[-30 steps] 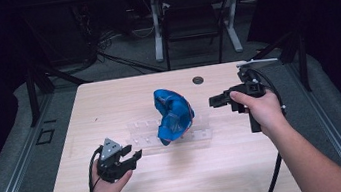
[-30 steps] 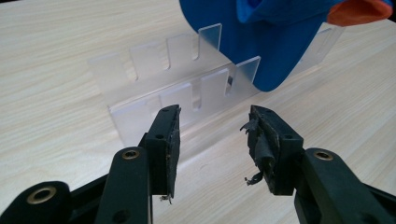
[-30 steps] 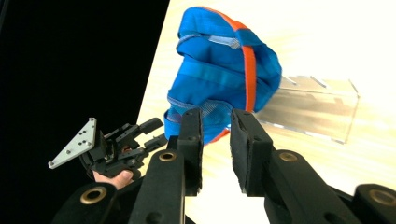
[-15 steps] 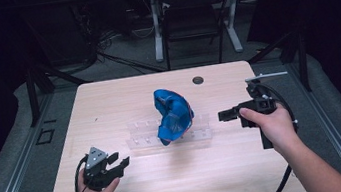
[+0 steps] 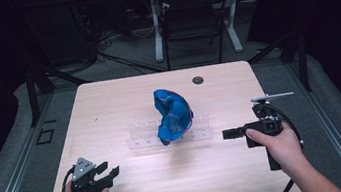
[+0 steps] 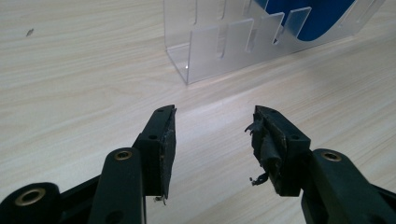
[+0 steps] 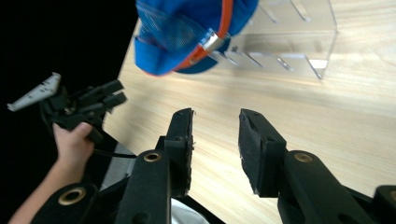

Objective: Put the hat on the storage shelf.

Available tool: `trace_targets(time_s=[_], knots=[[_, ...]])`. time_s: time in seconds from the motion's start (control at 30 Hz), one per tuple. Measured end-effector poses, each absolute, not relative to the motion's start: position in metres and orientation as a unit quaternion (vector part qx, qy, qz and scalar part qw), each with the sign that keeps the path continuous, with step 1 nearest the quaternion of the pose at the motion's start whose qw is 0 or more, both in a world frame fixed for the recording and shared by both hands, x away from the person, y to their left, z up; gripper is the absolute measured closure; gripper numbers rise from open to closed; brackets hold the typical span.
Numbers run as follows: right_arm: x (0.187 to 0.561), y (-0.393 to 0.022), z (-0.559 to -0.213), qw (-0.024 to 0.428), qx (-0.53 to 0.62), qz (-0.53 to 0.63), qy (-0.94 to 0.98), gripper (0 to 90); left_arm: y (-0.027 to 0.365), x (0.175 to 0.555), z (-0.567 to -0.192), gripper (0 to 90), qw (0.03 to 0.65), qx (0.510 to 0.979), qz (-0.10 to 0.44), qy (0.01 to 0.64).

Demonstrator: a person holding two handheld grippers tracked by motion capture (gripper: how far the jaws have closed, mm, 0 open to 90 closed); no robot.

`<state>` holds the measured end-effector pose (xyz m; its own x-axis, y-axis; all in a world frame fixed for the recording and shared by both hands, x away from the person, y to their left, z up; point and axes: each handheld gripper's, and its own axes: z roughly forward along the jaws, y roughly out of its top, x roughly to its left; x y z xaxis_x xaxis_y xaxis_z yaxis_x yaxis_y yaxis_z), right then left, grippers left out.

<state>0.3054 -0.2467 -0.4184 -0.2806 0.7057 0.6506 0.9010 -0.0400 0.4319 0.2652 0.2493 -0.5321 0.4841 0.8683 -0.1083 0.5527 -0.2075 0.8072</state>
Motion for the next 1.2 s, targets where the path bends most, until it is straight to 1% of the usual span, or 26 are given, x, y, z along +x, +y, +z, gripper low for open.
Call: trace_targets(time_s=[0.1, 0.27, 0.33, 0.4, 0.57, 0.63, 0.67, 0.7, 0.77, 0.87, 0.97, 1.2], knots=[[0.294, -0.248, -0.427, 0.094, -0.582, -0.414, -0.694, 61.0, 0.253, 0.264, -0.537, 50.2, 0.419, 0.748, 0.184, 0.480], [0.285, -0.251, -0.439, 0.088, -0.579, -0.421, -0.692, 56.7, 0.260, 0.263, -0.542, 49.4, 0.421, 0.741, 0.181, 0.490], [0.281, -0.253, -0.450, 0.082, -0.578, -0.430, -0.689, 52.6, 0.261, 0.264, -0.544, 48.6, 0.422, 0.739, 0.177, 0.494], [0.277, -0.255, -0.466, 0.077, -0.582, -0.428, -0.687, 52.4, 0.261, 0.265, -0.547, 48.1, 0.422, 0.739, 0.174, 0.495], [0.274, -0.256, -0.483, 0.068, -0.584, -0.426, -0.688, 51.0, 0.260, 0.266, -0.549, 46.3, 0.420, 0.741, 0.174, 0.494], [0.271, -0.256, -0.495, 0.059, -0.586, -0.428, -0.686, 48.2, 0.260, 0.267, -0.551, 45.3, 0.420, 0.742, 0.174, 0.493], [0.271, -0.256, -0.495, 0.059, -0.586, -0.428, -0.686, 48.2, 0.260, 0.267, -0.551, 45.3, 0.419, 0.742, 0.174, 0.493], [0.270, -0.254, -0.501, 0.045, -0.584, -0.423, -0.692, 47.0, 0.260, 0.267, -0.553, 44.6, 0.418, 0.743, 0.174, 0.493], [0.269, -0.251, -0.508, 0.031, -0.582, -0.418, -0.697, 45.8, 0.260, 0.267, -0.554, 44.3, 0.416, 0.743, 0.172, 0.494], [0.268, -0.251, -0.514, 0.029, -0.581, -0.421, -0.696, 45.6, 0.259, 0.268, -0.555, 44.4, 0.417, 0.744, 0.170, 0.494], [0.268, -0.250, -0.528, 0.042, -0.586, -0.431, -0.685, 45.6, 0.259, 0.267, -0.555, 44.6, 0.418, 0.744, 0.165, 0.494], [0.264, -0.250, -0.546, 0.020, -0.585, -0.425, -0.690, 45.6, 0.256, 0.266, -0.554, 46.1, 0.419, 0.749, 0.162, 0.488]])
